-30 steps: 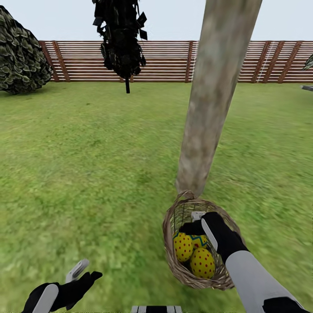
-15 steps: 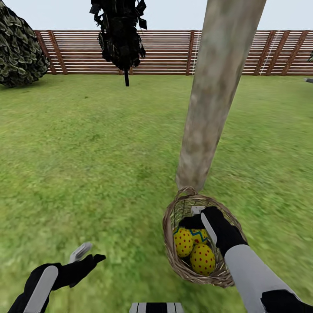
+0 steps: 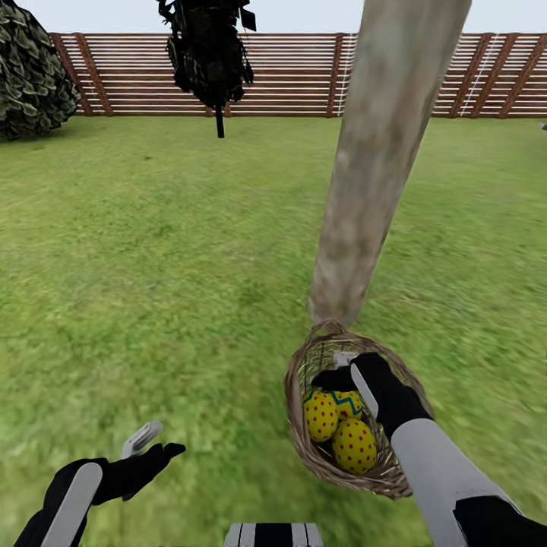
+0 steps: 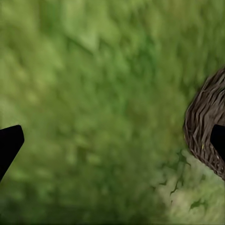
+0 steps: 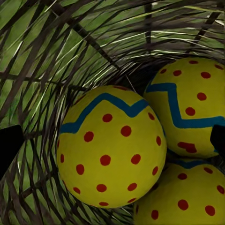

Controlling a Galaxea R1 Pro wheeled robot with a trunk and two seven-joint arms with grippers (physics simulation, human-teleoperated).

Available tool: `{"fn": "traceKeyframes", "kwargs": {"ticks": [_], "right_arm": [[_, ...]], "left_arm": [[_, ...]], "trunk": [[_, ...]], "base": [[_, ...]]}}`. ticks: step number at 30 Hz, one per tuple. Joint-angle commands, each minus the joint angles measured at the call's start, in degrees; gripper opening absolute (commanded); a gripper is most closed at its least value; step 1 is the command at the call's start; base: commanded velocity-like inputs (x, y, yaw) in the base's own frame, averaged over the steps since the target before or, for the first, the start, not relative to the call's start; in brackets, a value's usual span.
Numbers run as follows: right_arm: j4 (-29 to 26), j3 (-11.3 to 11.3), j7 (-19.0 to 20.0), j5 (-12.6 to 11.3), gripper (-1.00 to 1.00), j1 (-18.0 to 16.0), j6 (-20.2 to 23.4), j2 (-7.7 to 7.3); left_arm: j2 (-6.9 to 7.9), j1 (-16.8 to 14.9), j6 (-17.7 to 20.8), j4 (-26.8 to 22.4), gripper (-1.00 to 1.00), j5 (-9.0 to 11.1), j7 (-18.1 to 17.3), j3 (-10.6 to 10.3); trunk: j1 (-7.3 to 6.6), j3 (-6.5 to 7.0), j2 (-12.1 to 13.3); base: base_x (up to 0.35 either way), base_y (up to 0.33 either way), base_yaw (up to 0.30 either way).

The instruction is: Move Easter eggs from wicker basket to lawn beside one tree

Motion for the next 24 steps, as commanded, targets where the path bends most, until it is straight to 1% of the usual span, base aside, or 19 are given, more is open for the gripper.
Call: {"fn": "traceKeyframes", "kwargs": {"ticks": [1, 3, 5, 6, 7, 9, 10, 12, 17, 24], "right_arm": [[-0.1, 0.1, -0.2, -0.4, 1.00, 0.0, 0.2, -0.01], [0.0, 0.1, -0.2, -0.4, 1.00, -0.1, 0.2, 0.10], [0.1, 0.1, -0.3, -0.3, 1.00, -0.2, 0.2, 0.84], [0.3, 0.1, -0.3, -0.2, 1.00, -0.5, 0.2, 1.43], [0.4, 0.1, -0.3, -0.1, 1.00, -0.6, 0.2, 1.65], [0.5, 0.1, -0.3, 0.0, 1.00, -1.1, 0.2, 2.05], [0.6, 0.1, -0.3, 0.0, 1.00, -1.3, 0.2, 2.25], [0.6, 0.1, -0.3, 0.1, 1.00, -1.4, 0.2, 2.33], [0.6, 0.1, -0.3, 0.1, 1.00, -1.5, 0.2, 2.42], [0.6, 0.0, -0.3, 0.1, 1.00, -1.5, 0.2, 2.42]], "left_arm": [[0.04, -0.1, 0.3, -0.1, 1.00, 0.6, 0.5, 0.1], [0.16, -0.4, 0.6, -0.1, 1.00, 0.6, 0.4, 0.1], [0.85, -2.2, 0.9, -0.1, 1.00, 0.8, 0.3, 0.2], [1.14, -3.0, 1.0, -0.1, 1.00, 0.8, 0.4, 0.1], [1.18, -3.3, 1.1, -0.2, 1.00, 0.7, 0.5, 0.1], [1.24, -3.9, 1.2, -0.2, 1.00, 0.9, 1.8, -0.2], [1.24, -4.2, 1.2, -0.2, 1.00, 1.1, 3.1, -0.4], [1.26, -4.4, 1.2, -0.2, 1.00, 1.2, 3.6, -0.4], [1.20, -4.5, 1.2, -0.2, 1.00, 1.2, 4.4, -0.5], [1.19, -4.5, 1.0, -0.1, 1.00, 1.2, 4.6, -0.5]], "trunk": [[0.01, -0.27, 0.0], [0.06, -0.72, -0.1], [0.11, -1.16, -0.1], [0.14, -1.38, -0.1], [0.17, -1.60, -0.1], [0.22, -2.05, -0.1], [0.24, -2.27, -0.2], [0.30, -2.71, -0.2], [0.30, -2.71, -0.2], [0.30, -2.71, -0.2]], "base": [[0.000, 0.000, 0.000], [0.000, 0.000, 0.000], [0.000, 0.000, 0.000], [0.000, 0.000, 0.000], [0.000, 0.000, 0.000], [0.000, 0.000, 0.000], [0.000, 0.000, 0.000], [0.000, 0.000, 0.000], [0.000, 0.000, 0.000], [0.000, 0.000, 0.000]]}}
